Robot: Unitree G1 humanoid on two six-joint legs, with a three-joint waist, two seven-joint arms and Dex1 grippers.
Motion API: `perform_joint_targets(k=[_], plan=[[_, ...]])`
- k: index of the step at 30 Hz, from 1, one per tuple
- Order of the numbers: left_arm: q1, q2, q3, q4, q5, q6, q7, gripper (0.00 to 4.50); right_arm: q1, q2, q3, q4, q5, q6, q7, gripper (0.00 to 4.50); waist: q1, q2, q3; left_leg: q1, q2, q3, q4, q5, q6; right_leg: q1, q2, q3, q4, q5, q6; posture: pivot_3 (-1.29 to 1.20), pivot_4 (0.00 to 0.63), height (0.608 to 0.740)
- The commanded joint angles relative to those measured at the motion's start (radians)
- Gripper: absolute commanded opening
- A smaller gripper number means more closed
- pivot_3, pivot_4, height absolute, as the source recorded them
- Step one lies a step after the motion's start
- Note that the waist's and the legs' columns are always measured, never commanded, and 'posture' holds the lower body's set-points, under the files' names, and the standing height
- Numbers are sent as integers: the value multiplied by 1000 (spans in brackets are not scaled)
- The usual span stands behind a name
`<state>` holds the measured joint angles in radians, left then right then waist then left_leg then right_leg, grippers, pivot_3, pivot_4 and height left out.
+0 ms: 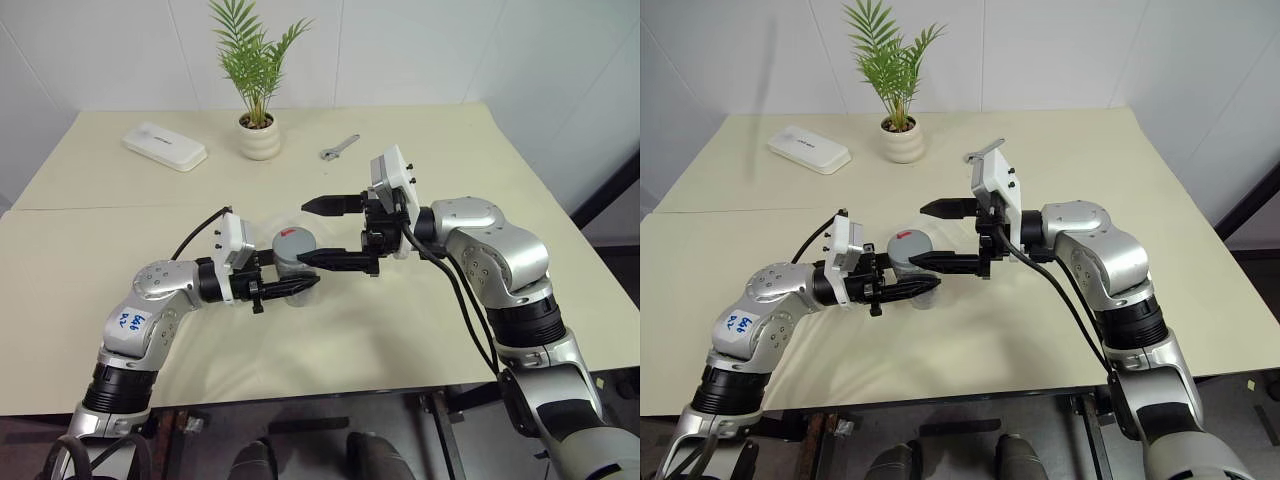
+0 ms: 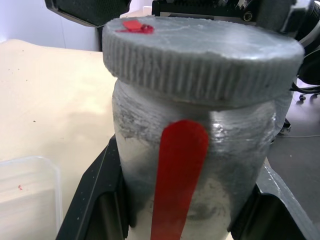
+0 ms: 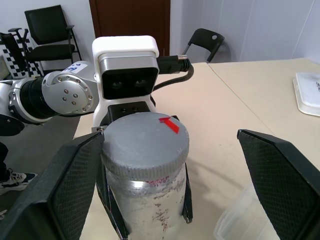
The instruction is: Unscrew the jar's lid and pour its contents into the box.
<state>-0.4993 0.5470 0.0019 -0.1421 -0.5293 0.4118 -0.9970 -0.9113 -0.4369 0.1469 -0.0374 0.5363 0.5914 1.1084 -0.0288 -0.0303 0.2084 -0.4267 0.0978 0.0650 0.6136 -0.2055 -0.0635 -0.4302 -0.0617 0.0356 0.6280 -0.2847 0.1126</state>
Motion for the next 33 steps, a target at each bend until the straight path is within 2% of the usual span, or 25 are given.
perform_joint_targets(k=[1, 10, 16, 27, 33], plan=[[1, 8, 25, -33, -16, -12, -5, 1921, -16, -12, -27, -13, 1, -19, 7, 4480, 0, 0, 0, 0, 0, 0, 0, 0, 0, 0, 0, 0, 0, 0, 0, 0, 150, 740], [-2, 15, 27, -33, -17, -12, -6, 1921, -35, -26, -37, 88, -38, -71, 8, 4480, 0, 0, 0, 0, 0, 0, 0, 0, 0, 0, 0, 0, 0, 0, 0, 0, 150, 740], [-1, 17, 30, -36, -15, -9, -8, 1921, -57, -27, -73, 138, -11, -72, 26, 4480, -1, 0, 0, 0, 0, 0, 0, 0, 0, 0, 0, 0, 0, 0, 0, 0, 150, 740], [3, 16, 33, -42, -14, -7, -8, 1921, -48, -7, -95, -2, 153, 72, 81, 4480, 0, 0, 0, 0, 0, 0, 0, 0, 0, 0, 0, 0, 0, 0, 0, 0, 150, 740], [4, 9, 28, -44, -13, -6, -3, 1921, -54, 27, -5, -45, 82, 80, 25, 4480, -1, 0, 0, 0, 0, 0, 0, 0, 0, 0, 0, 0, 1, 0, 0, 0, 150, 740]])
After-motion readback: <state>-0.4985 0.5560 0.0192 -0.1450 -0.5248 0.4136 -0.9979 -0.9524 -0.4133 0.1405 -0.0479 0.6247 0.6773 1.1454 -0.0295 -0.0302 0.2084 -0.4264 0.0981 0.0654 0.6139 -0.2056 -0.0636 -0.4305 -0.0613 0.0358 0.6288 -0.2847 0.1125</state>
